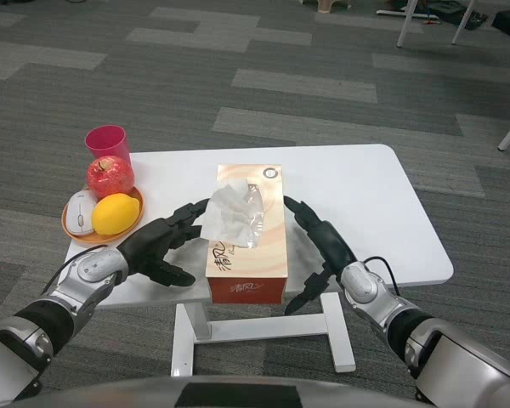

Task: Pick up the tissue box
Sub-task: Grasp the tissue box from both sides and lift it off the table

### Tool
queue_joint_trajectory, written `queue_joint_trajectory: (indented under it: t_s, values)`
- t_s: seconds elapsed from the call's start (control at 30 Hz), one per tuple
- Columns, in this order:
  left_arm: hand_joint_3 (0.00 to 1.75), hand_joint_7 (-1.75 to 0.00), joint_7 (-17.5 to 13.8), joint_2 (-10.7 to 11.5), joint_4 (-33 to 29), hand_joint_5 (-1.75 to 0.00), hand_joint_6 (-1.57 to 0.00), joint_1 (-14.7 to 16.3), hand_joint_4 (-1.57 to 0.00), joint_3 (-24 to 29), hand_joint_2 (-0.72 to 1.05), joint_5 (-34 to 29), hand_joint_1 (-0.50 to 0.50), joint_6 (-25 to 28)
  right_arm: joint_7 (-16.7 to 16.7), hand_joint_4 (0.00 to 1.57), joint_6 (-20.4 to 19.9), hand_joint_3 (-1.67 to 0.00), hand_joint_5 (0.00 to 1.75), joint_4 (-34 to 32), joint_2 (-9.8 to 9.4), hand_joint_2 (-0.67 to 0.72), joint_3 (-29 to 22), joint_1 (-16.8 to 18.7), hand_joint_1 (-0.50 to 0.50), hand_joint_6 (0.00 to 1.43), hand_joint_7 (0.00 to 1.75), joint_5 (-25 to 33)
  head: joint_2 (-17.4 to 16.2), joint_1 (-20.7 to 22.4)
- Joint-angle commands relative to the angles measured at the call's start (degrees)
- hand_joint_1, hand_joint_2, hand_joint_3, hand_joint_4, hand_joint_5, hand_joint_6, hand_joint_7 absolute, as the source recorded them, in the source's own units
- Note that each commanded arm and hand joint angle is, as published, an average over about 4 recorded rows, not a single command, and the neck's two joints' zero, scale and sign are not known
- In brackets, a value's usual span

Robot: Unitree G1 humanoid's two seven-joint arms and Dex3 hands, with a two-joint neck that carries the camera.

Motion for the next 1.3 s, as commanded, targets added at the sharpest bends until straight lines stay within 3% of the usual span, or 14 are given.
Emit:
queue_joint_trajectory:
  t_s: [0.03, 0.33, 0.87, 1.2, 1.3]
  values:
    - [0.17, 0.0, -0.15, -0.58, 0.2, -0.62, 0.0, -0.44, 0.0, -0.22, 1.05, 0.91, 0.5, 0.56, -0.67, 0.0, 0.34, -0.24, 0.0, 0.66, 0.18, 0.22, 0.34, -1.28, -0.38, 0.0, 0.07, 0.16, -0.05, -0.02]
    - [0.17, 0.0, -0.06, -2.19, 0.2, -0.62, 0.0, -0.3, 0.0, 0.29, 1.05, 0.41, 0.5, 1.95, -1.55, 0.0, 0.4, -0.22, 0.0, 1.51, 0.84, 0.22, 0.89, -2.07, -0.38, 0.0, 0.07, 0.16, 0.2, -0.19]
    - [0.13, 0.0, 1.96, -5.15, 0.2, -0.92, 0.0, 0.77, 0.0, 3.85, 1.05, -1.02, 0.5, 3.44, -4.06, 0.0, 0.4, -0.24, 0.0, 1.69, 1.43, 0.22, 2.91, -3.02, -0.42, 0.0, 0.07, 0.08, 0.67, -0.72]
    - [0.09, 0.0, 2.49, -6.38, -0.02, -0.92, 0.0, 1.43, 0.0, 5.43, 1.05, -1.55, 0.5, 3.44, -5.24, 0.0, 0.4, -0.24, 0.0, 1.43, 1.48, 0.22, 3.44, -3.23, -0.42, 0.0, 0.07, 0.08, 0.99, -0.77]
    - [0.15, 0.0, 2.49, -6.41, -0.41, -0.92, 0.0, 1.59, 0.0, 5.85, 1.05, -1.55, 0.5, 3.44, -5.4, 0.0, 0.34, -0.24, 0.0, 0.88, 1.48, 0.22, 3.37, -3.23, -0.42, 0.0, 0.07, 0.08, 1.05, -0.77]
